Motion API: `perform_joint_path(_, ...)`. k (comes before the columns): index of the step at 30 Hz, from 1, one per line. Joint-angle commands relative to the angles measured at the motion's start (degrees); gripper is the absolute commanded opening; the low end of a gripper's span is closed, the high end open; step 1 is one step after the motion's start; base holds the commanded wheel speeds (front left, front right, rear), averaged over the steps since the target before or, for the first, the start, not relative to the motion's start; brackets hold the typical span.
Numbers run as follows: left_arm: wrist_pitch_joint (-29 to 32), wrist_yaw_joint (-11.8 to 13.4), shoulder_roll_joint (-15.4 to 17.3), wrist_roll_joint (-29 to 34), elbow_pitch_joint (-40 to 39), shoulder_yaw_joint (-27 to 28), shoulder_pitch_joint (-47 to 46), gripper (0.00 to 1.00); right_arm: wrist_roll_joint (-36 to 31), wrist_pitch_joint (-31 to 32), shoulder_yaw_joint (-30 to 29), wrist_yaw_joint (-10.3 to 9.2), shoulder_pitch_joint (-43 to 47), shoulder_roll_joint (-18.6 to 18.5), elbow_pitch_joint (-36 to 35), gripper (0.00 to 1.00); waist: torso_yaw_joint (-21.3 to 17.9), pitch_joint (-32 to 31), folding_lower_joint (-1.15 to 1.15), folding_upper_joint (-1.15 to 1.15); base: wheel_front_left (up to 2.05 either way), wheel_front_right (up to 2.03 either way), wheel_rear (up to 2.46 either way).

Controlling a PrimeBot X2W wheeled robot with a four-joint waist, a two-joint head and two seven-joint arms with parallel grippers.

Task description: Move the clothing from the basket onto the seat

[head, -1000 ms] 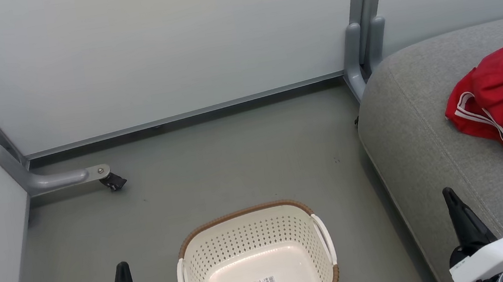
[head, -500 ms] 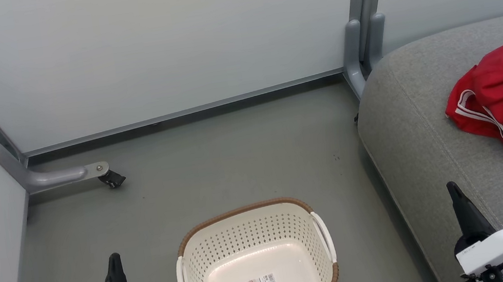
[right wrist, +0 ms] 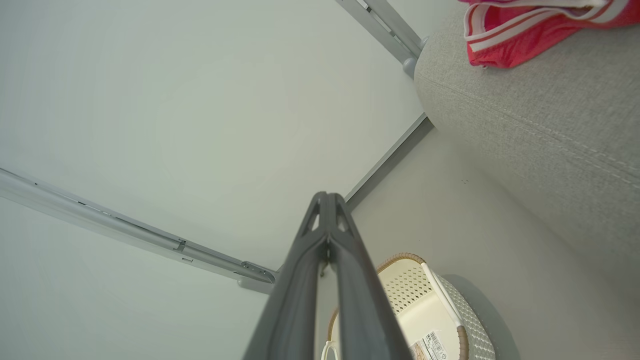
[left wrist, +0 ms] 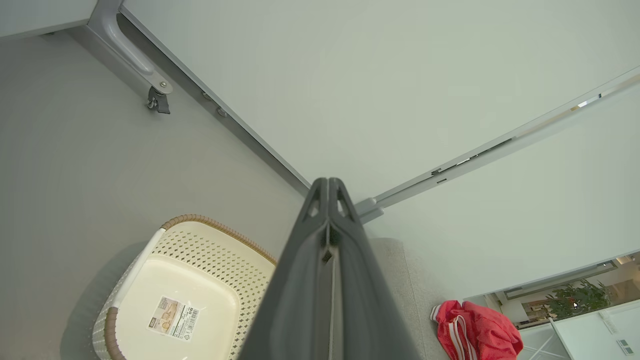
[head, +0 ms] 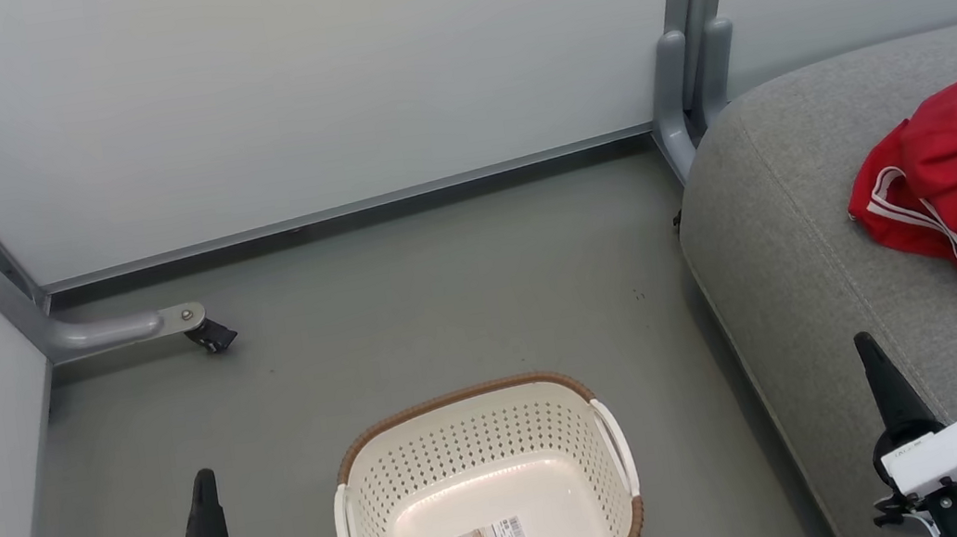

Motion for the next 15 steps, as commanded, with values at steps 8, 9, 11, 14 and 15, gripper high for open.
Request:
perform_joint_path(8,1.37,-1.10,0.57,-6.13,0.40,1.25,-2.79,0.00,5.98,1.58,-0.92,-0.02,-1.99,-0.02,0.16,0.00,0.00,0.29,0.00,0.00,0.00,0.00,0.00)
perform_joint_path(9,1.53,-1.19,0.58,-6.59,0.48,1.34,-2.94,0.00,6.49,1.71,-0.99,-0.03,-2.06,0.00,0.21,0.00,0.00,0.32,0.00,0.00,0.00,0.00,0.00)
perform_joint_path(11,1.77,-1.27,0.60,-7.76,0.64,1.56,-3.22,0.00,7.62,1.98,-1.14,-0.03,-2.20,0.03,0.32,0.00,0.00,0.39,0.00,0.00,0.00,0.00,0.00)
perform_joint_path(14,2.26,-1.51,0.61,-9.57,0.92,1.90,-3.57,0.00,9.38,2.43,-1.37,-0.03,-2.45,0.10,0.55,0.00,0.00,0.50,0.00,0.00,0.00,0.00,0.00)
perform_joint_path(15,2.39,-1.62,0.61,-10.12,1.03,2.03,-3.72,0.00,9.98,2.63,-1.45,-0.03,-2.57,0.12,0.61,0.00,0.00,0.54,0.00,0.00,0.00,0.00,0.00)
